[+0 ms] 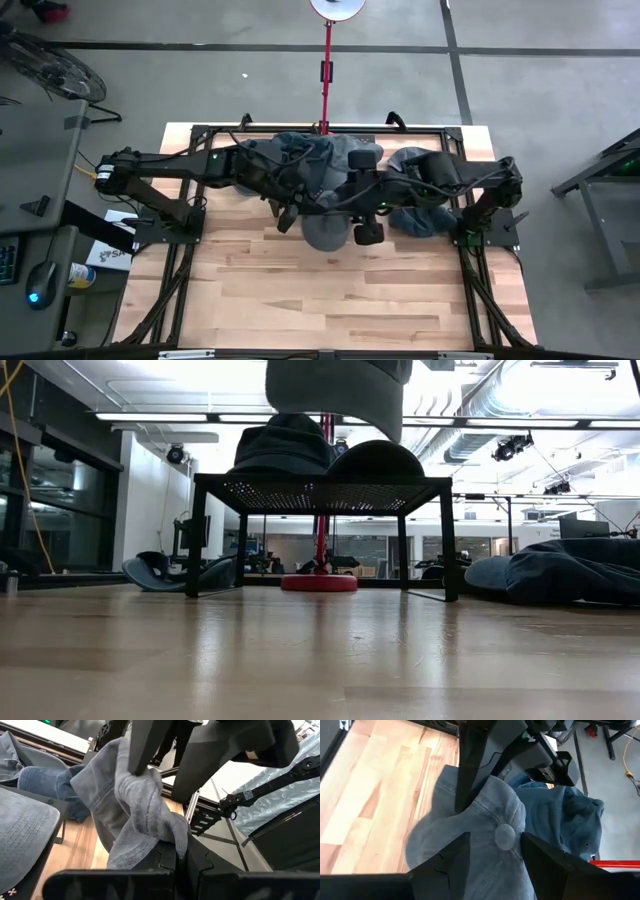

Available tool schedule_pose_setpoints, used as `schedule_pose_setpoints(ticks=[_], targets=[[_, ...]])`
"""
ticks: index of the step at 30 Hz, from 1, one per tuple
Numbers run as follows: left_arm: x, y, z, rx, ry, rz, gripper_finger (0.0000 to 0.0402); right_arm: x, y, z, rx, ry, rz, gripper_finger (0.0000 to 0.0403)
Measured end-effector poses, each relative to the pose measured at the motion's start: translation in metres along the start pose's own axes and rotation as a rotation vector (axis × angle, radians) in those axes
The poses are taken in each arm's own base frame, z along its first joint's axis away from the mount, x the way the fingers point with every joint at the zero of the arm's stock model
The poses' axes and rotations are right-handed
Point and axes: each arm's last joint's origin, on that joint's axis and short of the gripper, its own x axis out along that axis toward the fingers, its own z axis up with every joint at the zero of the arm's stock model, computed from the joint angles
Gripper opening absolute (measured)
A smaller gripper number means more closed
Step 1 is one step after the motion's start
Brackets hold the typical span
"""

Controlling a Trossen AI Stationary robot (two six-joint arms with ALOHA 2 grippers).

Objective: Pick & Place hat
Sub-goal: Stack the left gray cap on the gray cap

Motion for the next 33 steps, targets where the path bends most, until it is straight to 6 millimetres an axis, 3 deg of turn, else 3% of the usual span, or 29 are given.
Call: schedule_pose_setpoints(ticks=[13, 23, 33], targets=[[0.0, -0.0001, -0.0001, 0.005, 0.002, -0.004, 0.0, 0.0048, -0.0019, 0.0001, -0.014, 0.012, -0.019, 0.0115], [0.0, -0.0001, -0.0001, 0.016, 0.003, -0.005, 0.0, 0.0048, -0.001, 0.0001, 0.015, 0.009, 0.014, 0.0019], [0.0, -0.0004, -0.0002, 0.083, 0.006, -0.015, 0.0027, 0.0048, -0.0014, 0.0008, 0.1, 0.003, -0.003, 0.0017]])
